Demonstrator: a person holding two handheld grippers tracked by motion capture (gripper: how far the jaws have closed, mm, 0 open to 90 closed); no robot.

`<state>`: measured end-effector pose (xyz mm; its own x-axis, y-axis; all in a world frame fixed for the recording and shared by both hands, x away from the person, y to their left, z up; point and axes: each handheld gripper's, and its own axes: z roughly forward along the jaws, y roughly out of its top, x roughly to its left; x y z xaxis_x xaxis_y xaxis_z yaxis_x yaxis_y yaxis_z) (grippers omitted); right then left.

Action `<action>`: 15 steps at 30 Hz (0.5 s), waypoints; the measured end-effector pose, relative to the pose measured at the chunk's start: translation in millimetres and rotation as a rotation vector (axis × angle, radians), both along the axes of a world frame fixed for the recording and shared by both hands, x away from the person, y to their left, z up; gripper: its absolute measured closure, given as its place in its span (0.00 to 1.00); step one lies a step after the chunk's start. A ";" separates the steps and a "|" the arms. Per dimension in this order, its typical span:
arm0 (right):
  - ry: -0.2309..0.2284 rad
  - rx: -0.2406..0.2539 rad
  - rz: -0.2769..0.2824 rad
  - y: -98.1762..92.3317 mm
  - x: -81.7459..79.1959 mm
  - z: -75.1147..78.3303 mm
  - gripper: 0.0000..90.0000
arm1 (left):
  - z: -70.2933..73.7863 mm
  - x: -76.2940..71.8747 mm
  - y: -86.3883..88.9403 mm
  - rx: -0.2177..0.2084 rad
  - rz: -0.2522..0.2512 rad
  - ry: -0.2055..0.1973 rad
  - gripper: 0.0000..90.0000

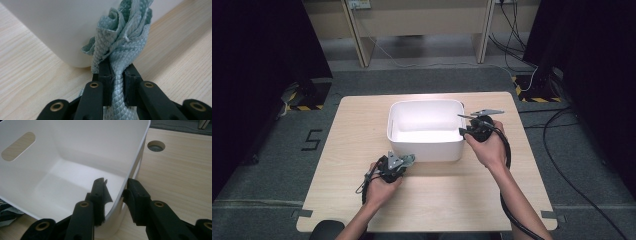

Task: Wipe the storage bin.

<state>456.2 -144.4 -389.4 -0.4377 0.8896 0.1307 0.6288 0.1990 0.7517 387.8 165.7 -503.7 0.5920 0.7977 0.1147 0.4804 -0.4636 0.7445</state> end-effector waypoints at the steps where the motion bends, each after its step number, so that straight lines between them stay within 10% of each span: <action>1: -0.001 0.001 0.000 0.0 0.0 -0.1 0.77 | 0.2 0.0 -0.6 0.005 0.000 0.000 0.88; 15: -0.003 0.000 0.001 0.1 -0.1 -0.3 0.77 | 10.7 -3.6 -2.5 -0.027 0.005 -0.040 0.88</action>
